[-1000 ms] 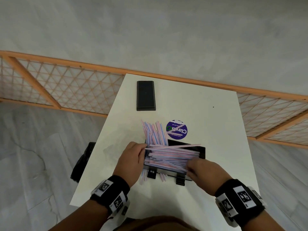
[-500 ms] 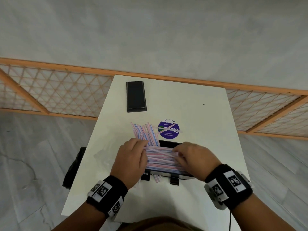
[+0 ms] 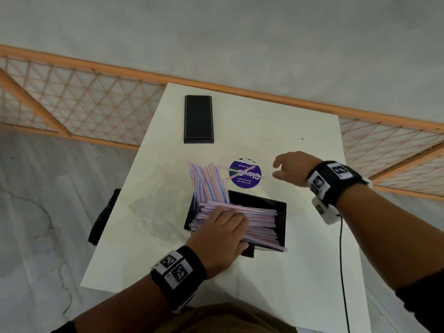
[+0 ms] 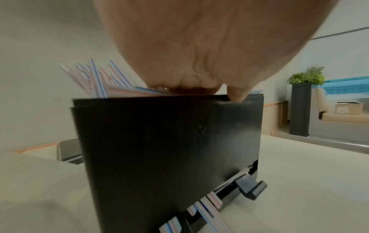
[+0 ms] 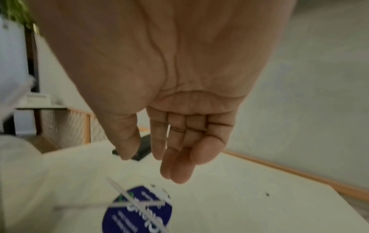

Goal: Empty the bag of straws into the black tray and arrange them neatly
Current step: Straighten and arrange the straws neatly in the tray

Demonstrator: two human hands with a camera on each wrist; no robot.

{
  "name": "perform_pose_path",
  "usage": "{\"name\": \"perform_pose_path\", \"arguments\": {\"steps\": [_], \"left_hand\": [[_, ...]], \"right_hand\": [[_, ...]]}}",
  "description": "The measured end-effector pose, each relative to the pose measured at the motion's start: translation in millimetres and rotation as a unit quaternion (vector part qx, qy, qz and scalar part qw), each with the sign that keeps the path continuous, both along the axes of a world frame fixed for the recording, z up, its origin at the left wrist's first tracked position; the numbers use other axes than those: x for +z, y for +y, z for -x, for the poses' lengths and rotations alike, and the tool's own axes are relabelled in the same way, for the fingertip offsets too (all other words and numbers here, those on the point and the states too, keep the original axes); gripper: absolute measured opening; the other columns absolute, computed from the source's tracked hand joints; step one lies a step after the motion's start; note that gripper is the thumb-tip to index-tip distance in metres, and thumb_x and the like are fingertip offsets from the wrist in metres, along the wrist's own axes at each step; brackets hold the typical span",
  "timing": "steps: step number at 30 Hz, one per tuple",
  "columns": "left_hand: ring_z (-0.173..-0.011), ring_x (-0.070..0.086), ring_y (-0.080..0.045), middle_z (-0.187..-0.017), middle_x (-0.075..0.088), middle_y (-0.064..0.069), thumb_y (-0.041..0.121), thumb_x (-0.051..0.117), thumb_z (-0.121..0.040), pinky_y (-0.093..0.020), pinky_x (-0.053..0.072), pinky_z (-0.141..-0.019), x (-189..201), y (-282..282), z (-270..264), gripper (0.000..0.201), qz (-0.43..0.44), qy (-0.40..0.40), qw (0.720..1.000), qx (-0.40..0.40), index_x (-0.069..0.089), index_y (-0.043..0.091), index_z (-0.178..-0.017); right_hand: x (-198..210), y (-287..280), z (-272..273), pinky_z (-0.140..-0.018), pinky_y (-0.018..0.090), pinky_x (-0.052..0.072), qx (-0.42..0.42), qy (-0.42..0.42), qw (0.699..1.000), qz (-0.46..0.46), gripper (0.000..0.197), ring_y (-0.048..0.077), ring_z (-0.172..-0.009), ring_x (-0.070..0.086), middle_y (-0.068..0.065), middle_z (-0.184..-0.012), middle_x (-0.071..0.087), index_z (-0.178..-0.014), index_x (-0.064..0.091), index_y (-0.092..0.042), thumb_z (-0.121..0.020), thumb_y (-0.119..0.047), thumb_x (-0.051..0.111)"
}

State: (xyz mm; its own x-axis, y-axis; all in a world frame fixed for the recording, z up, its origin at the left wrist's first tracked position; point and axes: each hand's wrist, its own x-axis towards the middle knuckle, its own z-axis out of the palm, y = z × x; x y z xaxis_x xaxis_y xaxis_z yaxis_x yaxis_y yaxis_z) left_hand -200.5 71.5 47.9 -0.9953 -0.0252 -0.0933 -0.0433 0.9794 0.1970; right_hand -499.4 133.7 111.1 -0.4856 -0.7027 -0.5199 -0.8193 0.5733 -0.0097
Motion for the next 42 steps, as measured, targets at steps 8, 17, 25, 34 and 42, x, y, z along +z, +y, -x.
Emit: {"name": "perform_pose_path", "arguments": {"steps": [8, 17, 25, 34, 42], "left_hand": [[-0.116, 0.061, -0.021, -0.126, 0.066, -0.002, 0.042, 0.039, -0.107, -0.043, 0.045, -0.112, 0.0, -0.4, -13.9, 0.044, -0.021, 0.061, 0.998, 0.014, 0.060, 0.014, -0.133], [-0.124, 0.055, -0.016, -0.130, 0.062, 0.006, 0.031, 0.049, -0.100, -0.046, 0.034, -0.121, 7.1, -3.4, -18.2, 0.028, -0.068, 0.065, 0.994, 0.051, 0.065, 0.029, -0.124], [-0.119, 0.060, -0.013, -0.124, 0.065, 0.006, 0.032, 0.053, -0.101, -0.043, 0.036, -0.121, 11.0, -17.8, -33.0, 0.025, -0.114, 0.114, 0.985, 0.064, 0.068, 0.025, -0.120], [-0.086, 0.058, -0.006, -0.098, 0.058, 0.015, 0.037, 0.062, -0.099, -0.030, 0.051, -0.075, 40.7, -59.6, -53.4, 0.004, -0.246, 0.166, 0.896, 0.331, 0.059, 0.034, -0.100], [-0.087, 0.062, -0.009, -0.124, 0.051, 0.011, 0.054, 0.072, -0.089, -0.020, 0.047, -0.079, 24.6, -90.4, -36.9, 0.055, -0.407, 0.082, 0.793, 0.445, 0.051, 0.033, -0.135]], "right_hand": [[-83.0, -53.5, 1.6, -0.088, 0.040, 0.052, 0.069, 0.000, 0.997, -0.028, 0.042, 0.030, -0.106, 0.062, 0.007, -0.126, 0.054, -0.132, 0.055, -0.019, -0.098, -0.045, 0.052], [-138.0, -78.4, 1.9, -0.080, 0.041, 0.053, 0.135, 0.040, 0.990, -0.017, 0.036, 0.030, -0.102, 0.061, 0.008, -0.130, 0.047, -0.128, 0.055, -0.016, -0.095, -0.032, 0.057], [-150.7, -79.3, -7.7, -0.086, 0.040, 0.054, 0.133, 0.043, 0.988, -0.070, 0.027, 0.030, -0.103, 0.067, 0.009, -0.123, 0.064, -0.122, 0.061, -0.013, -0.100, -0.023, 0.049], [-23.9, -33.7, -7.4, -0.059, 0.035, 0.036, 0.018, -0.019, 0.993, 0.116, 0.017, 0.025, -0.063, 0.052, 0.008, -0.083, 0.064, -0.091, 0.044, -0.017, -0.101, -0.030, 0.045], [51.8, 48.2, -99.3, -0.072, 0.038, 0.046, 0.148, -0.103, 0.978, 0.107, 0.018, 0.018, -0.073, 0.054, -0.009, -0.085, 0.059, -0.095, 0.041, -0.029, -0.104, -0.044, 0.041]]}}
